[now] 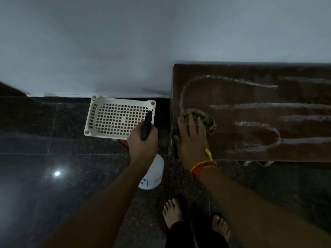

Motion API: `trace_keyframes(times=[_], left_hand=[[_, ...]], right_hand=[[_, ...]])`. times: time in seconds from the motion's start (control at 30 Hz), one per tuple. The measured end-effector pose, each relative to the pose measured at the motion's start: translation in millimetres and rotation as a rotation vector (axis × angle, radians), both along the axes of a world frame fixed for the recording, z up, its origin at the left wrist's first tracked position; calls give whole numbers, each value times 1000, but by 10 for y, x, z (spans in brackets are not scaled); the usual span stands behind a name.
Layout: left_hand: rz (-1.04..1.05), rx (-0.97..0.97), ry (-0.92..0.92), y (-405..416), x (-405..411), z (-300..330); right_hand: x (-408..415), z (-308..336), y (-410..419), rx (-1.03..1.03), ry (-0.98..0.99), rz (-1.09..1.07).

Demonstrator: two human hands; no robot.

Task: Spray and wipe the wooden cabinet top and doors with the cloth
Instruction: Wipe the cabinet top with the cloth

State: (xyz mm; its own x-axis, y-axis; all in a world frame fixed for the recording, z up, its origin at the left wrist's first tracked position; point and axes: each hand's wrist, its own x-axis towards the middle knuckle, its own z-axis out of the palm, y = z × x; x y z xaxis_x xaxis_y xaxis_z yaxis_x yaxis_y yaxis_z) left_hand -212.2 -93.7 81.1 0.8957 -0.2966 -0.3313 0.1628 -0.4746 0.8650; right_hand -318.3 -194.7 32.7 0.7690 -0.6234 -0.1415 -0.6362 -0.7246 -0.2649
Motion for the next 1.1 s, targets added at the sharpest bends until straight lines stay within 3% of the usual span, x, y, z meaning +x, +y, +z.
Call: trace_keyframes(times=[0.13,0.47,0.83,1.1], left_hand=[[6,3,39,43,31,47],[-5,-39,22,2,41,101],[-9,-39,5,23,-95,165],[-26,-48,57,-56,-57,81]], right_hand=[[-323,67,357,14,154,83],[113,89,46,27,24,9],[-224,74,239,56,11,1],[322,34,-195,28,-25,-2]])
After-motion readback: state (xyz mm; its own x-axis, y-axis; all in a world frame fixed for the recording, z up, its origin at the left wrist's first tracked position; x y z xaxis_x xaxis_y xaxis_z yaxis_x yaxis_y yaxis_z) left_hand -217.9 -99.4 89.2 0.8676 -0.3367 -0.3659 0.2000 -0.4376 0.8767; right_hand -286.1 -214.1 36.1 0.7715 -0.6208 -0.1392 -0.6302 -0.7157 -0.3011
